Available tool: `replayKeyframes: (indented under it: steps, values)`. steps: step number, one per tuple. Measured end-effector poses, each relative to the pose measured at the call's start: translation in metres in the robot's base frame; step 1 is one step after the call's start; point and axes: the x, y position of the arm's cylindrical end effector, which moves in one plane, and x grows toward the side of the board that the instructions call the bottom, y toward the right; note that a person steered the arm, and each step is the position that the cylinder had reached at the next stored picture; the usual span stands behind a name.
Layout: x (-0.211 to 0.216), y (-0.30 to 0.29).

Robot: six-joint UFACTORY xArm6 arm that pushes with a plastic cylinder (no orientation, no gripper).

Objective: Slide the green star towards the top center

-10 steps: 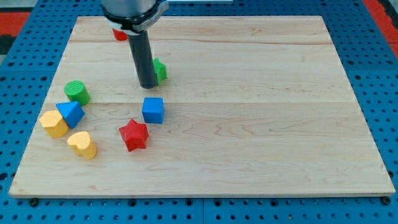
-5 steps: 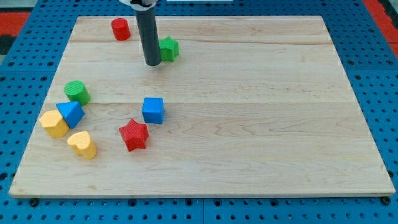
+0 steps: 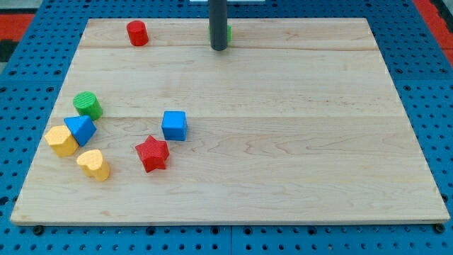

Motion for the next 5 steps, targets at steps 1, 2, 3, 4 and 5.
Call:
replayKeyframes:
  steps: [1,2,3,4,5]
  values:
    - [0.000,0.024]
    - [0.002,0.015]
    - [0.021,-0.032]
    - [0.029,-0.070]
    - [0.037,-0.076]
